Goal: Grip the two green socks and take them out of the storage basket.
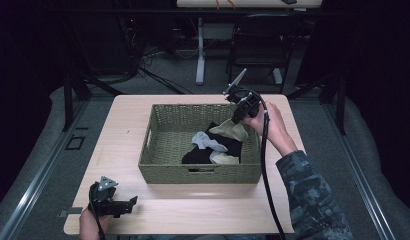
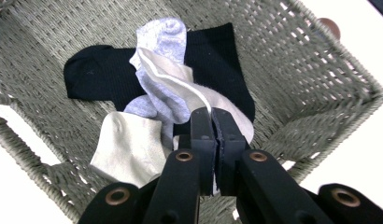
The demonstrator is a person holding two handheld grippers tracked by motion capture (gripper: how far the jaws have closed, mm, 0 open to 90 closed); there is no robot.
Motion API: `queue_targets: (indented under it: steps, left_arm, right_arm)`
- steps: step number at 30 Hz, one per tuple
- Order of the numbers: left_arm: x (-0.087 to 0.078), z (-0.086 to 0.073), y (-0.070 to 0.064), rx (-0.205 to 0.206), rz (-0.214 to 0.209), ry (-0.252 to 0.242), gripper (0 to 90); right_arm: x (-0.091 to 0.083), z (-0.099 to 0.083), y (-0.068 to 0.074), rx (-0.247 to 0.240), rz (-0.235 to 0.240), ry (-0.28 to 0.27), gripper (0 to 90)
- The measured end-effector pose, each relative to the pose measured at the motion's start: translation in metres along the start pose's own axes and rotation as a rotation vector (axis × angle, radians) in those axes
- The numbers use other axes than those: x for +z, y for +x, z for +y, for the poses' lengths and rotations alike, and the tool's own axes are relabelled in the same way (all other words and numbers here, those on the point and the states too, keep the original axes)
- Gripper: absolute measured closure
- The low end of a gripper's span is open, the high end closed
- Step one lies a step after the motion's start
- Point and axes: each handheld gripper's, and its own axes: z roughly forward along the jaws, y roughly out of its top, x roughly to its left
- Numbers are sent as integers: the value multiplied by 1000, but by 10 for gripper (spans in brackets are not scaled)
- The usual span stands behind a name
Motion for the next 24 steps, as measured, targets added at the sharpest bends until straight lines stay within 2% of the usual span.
queue_targets:
  steps: [9, 24]
  left_arm:
    - [0, 0, 0, -2, -1, -1, 1]
    - [0, 0, 0, -2, -2, 1, 1]
  right_arm:
    - [-21, 6, -2, -2, -9, -21, 887]
    - [-70, 12, -7, 7, -39, -79, 887]
